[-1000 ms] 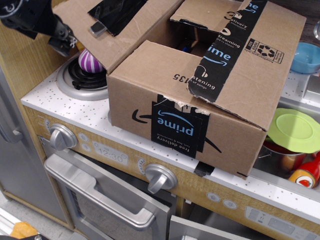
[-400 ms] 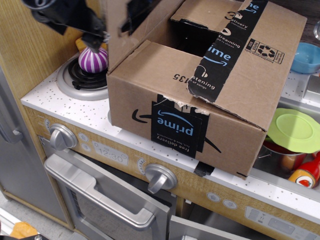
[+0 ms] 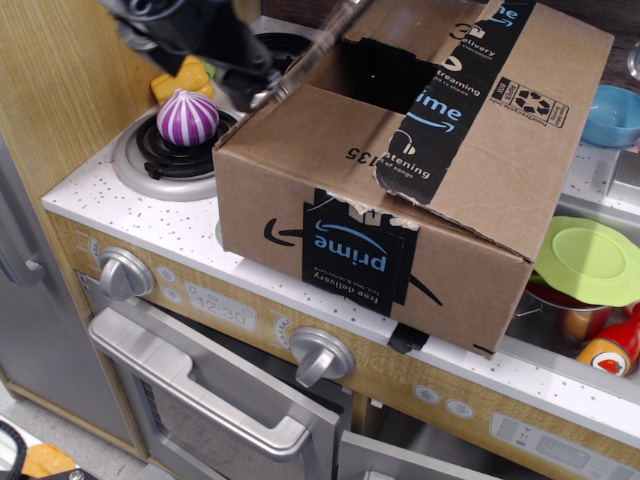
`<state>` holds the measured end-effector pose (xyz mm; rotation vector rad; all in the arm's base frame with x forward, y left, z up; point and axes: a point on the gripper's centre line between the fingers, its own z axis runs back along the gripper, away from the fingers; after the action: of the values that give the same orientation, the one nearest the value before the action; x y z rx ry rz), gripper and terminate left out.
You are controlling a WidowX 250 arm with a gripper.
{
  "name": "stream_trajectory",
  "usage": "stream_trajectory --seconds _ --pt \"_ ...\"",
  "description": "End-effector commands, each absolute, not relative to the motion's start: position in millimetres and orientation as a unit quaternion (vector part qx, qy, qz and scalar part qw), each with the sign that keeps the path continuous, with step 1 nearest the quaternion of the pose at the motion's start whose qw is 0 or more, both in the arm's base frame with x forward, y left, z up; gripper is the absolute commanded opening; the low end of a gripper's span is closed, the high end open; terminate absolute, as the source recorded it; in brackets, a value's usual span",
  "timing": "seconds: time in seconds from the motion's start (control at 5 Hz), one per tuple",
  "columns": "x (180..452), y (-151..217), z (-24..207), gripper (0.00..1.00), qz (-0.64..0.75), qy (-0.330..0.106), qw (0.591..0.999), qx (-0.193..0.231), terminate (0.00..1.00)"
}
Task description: Close large4fbox flaps
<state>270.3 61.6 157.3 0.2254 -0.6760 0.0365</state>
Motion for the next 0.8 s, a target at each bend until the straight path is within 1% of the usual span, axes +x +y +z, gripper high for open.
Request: stream_trajectory --seconds 0.0,0.2,0.4,0.6 --pt "288.0 41.7 172.1 1.0 0.027 -0.351 0.933 0.073 0.0" --pt "290.4 24.3 173.9 1.0 0.035 -0.327 0.943 0.05 0.0" --pt "290.4 11.1 165.5 1.0 0.037 -0.313 0.949 0.024 0.0" --pt "294.3 2.1 153.2 1.0 0.035 -0.292 0.956 -0.015 0.0"
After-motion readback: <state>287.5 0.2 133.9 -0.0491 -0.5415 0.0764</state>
